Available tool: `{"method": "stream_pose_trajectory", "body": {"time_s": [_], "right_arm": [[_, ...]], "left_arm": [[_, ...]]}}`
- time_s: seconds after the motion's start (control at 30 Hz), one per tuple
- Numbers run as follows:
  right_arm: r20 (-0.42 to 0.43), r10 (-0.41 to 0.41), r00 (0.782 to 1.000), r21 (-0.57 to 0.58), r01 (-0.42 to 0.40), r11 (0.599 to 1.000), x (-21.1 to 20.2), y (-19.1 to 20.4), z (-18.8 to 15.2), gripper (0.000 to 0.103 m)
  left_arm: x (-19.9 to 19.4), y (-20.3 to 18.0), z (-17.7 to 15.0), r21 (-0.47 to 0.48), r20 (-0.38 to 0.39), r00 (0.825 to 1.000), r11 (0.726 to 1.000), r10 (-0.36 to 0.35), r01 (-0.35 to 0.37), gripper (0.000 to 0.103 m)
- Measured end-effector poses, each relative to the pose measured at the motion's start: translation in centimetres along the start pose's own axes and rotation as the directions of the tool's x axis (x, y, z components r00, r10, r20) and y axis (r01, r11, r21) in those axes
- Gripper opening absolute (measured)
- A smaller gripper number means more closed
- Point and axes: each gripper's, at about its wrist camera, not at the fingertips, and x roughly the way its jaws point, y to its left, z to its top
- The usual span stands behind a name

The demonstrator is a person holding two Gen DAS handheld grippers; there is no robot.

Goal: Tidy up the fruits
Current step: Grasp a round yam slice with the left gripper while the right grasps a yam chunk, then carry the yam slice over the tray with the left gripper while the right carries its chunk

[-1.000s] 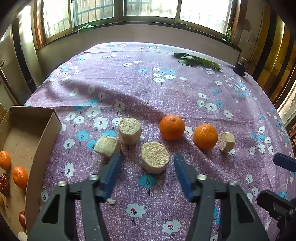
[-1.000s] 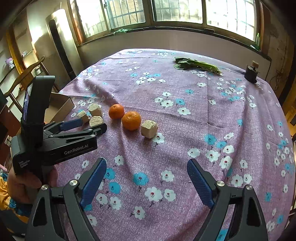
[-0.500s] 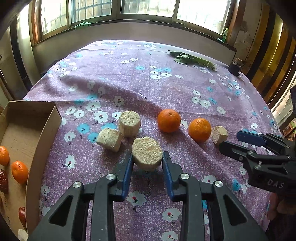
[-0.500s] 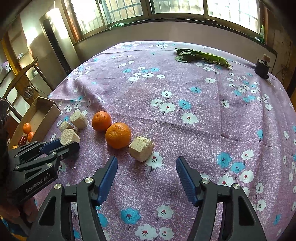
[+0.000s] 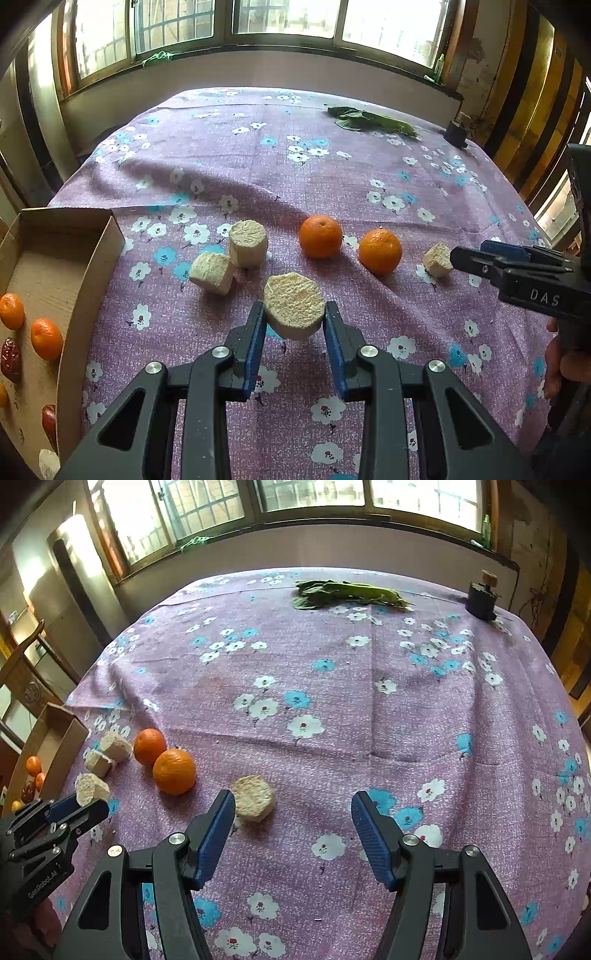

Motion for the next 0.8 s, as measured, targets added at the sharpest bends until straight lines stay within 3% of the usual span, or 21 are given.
{"method": "stream_pose_trajectory", "body": {"time_s": [0.13, 0.3, 0.47, 0.8], "right_arm": [[-0.028, -0.008, 1.0, -0.061, 0.006, 0.998, 1.7, 1.6, -0.3, 0.07], [-0.022, -0.032, 0.999, -0.095, 0.03, 0.995, 2.6, 2.2, -0.1, 0.034], [-0.034, -0.03, 0.999, -0.109, 0.026, 0.994, 1.3, 2.6, -1.2, 0.034], [0.021, 0.067, 0.998, -0.082, -0.065, 0.994, -4.0, 5.9, -4.3, 0.034]], "left_arm": [[-0.3, 0.2, -0.1, -0.008, 0.003, 1.0, 1.0, 0.001, -0.001, 0.03], [-0.6, 0.4, -0.4, -0.014, 0.0, 1.0, 1.0, 0.001, -0.001, 0.03], [-1.5, 1.0, -1.0, -0.026, 0.007, 1.0, 1.0, -0.001, 0.001, 0.03], [-4.9, 2.1, -3.0, -0.024, 0.044, 0.999, 1.0, 0.012, -0.011, 0.03]]}}
